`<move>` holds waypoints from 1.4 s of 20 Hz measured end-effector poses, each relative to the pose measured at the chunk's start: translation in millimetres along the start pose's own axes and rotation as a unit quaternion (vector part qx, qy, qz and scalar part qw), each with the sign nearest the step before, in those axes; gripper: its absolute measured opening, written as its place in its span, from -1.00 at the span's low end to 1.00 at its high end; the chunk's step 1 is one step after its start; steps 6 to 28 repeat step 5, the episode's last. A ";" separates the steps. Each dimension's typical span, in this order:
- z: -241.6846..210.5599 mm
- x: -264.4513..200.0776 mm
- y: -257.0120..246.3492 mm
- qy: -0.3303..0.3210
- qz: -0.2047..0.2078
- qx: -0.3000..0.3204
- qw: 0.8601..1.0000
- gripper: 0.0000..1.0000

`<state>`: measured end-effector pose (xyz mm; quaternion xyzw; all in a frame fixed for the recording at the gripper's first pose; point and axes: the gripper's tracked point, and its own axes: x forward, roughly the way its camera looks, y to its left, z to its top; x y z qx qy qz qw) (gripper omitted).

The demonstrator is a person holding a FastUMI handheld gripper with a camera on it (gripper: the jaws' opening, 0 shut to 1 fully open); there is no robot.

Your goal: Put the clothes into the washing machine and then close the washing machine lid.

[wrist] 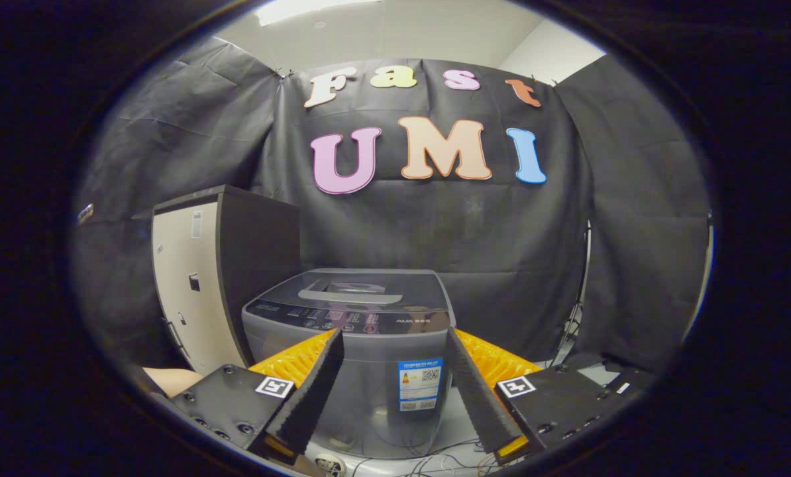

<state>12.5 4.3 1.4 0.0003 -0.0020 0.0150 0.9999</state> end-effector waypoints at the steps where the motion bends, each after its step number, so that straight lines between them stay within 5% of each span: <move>1: -0.2 -0.4 -0.1 0.000 0.000 0.000 1.000 0.92; 28: -0.5 -0.9 1.6 0.000 0.003 0.000 1.000 0.92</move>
